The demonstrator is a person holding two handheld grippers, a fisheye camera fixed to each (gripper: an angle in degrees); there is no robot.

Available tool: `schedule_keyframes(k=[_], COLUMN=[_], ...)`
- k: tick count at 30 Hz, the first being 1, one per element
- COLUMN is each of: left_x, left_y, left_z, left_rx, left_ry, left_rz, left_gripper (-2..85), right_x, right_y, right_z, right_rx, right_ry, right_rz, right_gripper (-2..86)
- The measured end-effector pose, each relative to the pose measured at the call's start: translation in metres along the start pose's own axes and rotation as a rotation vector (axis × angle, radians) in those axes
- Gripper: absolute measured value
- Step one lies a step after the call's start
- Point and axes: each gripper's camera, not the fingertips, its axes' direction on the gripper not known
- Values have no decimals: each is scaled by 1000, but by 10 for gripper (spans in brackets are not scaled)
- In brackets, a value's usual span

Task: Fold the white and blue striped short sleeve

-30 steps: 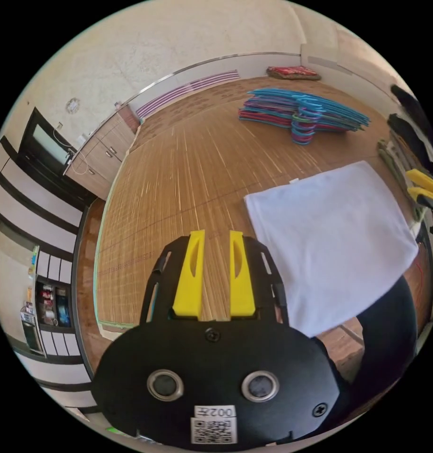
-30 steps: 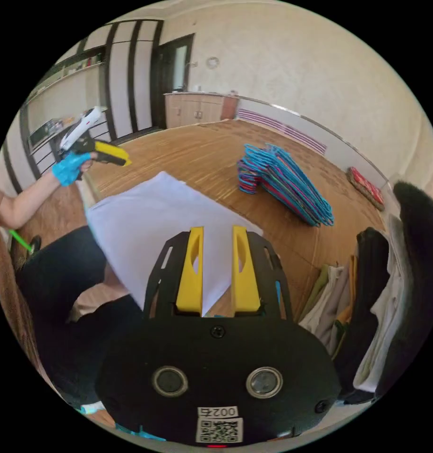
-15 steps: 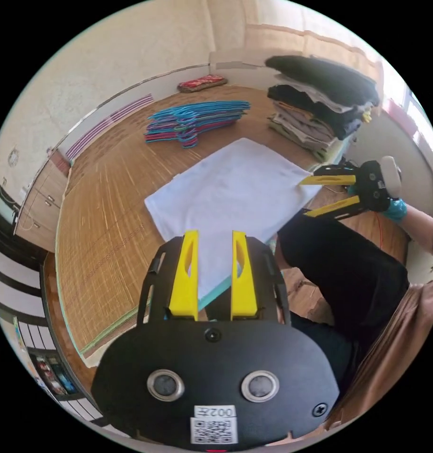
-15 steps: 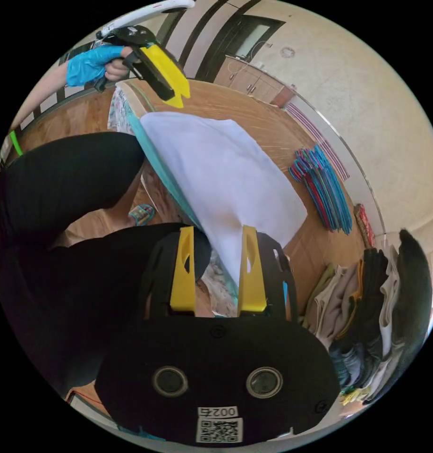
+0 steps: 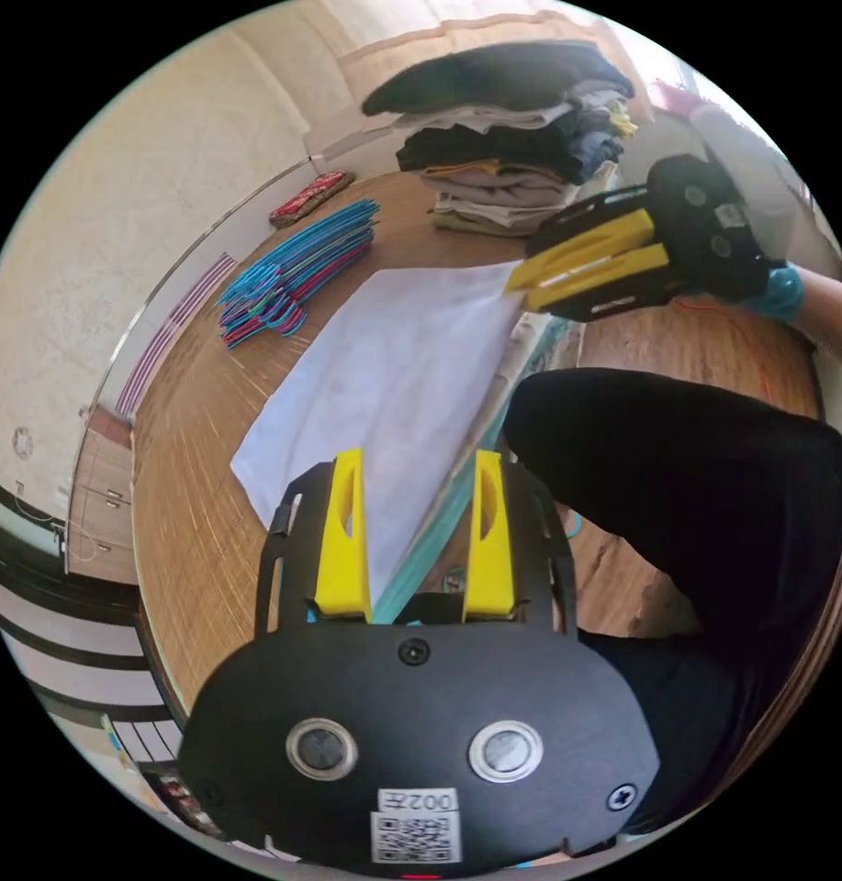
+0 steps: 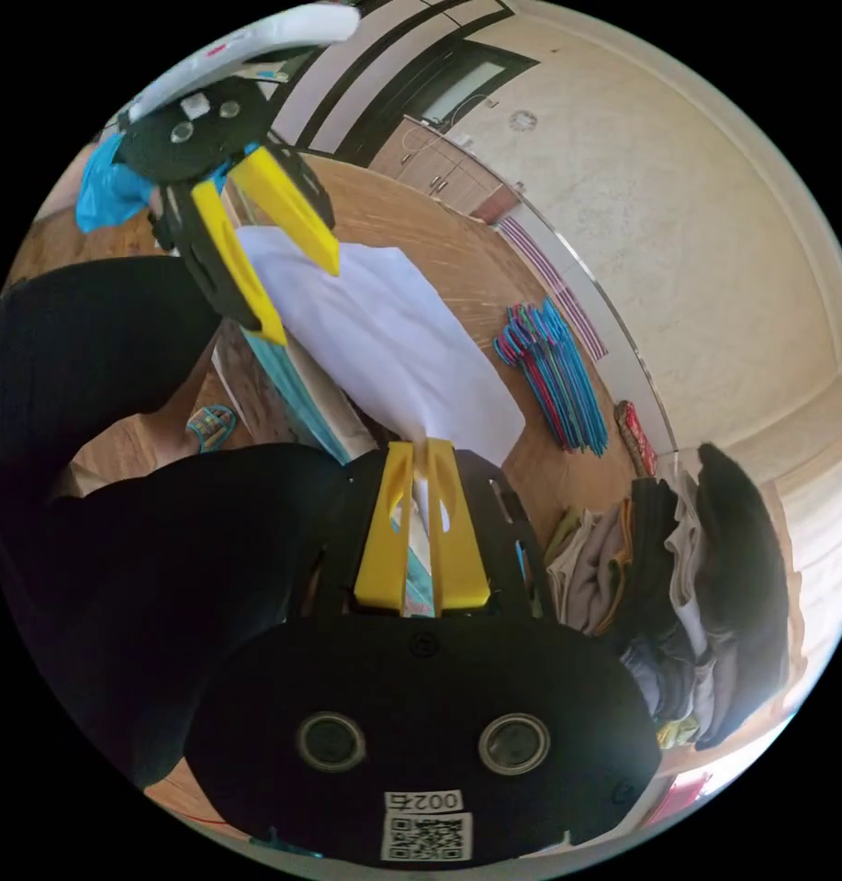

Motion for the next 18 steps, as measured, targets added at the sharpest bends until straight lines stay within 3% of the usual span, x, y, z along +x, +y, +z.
schedule_keyframes(k=[7, 13, 18], left_x=[20, 30, 29], left_y=[-13, -20, -31], left_z=[4, -10, -26], left_rx=[-61, -71, -73], left_ry=[-205, -222, -206], left_rz=[-38, -26, -55], left_gripper=[101, 72, 65], right_x=[22, 5, -16], right_y=[-4, -3, -17], right_z=[-8, 10, 21], right_rx=[13, -36, -28], right_ry=[-39, -78, -38], right_rz=[88, 55, 40], right_gripper=[34, 107, 114])
